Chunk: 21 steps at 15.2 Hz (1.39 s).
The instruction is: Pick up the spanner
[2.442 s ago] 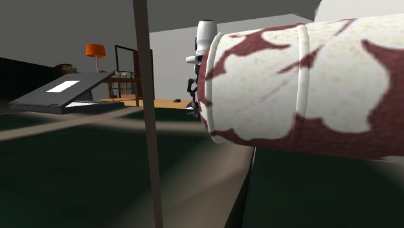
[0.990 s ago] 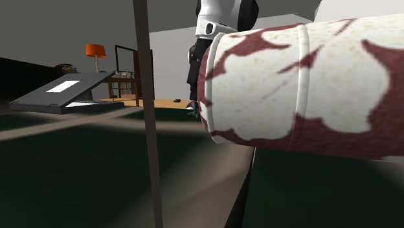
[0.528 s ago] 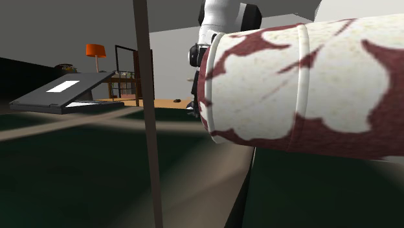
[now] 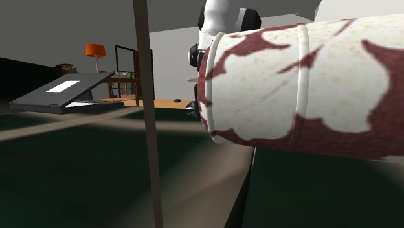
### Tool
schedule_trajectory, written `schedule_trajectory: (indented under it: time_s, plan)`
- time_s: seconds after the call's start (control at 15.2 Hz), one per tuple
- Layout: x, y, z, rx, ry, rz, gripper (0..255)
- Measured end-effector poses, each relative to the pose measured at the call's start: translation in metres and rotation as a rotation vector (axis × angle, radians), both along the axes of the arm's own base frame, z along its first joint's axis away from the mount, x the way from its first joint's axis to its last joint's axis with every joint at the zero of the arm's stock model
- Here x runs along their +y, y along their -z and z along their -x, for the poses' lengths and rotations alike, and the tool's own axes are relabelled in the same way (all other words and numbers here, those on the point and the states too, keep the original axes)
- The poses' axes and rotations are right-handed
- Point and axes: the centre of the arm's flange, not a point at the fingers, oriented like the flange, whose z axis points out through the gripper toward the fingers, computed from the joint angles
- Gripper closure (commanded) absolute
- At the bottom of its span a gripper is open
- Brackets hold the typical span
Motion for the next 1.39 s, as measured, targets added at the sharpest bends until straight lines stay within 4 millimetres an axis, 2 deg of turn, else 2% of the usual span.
schedule_trajectory:
  time_s: [0.33,0.46,1.39]
  plan:
    - [0.0,0.0,0.0,0.0,0.0,0.0,255]
    - [0.001,-0.006,0.0,0.0,0.0,0.0,255]
    - [0.0,-0.076,0.001,0.0,0.0,0.0,255]
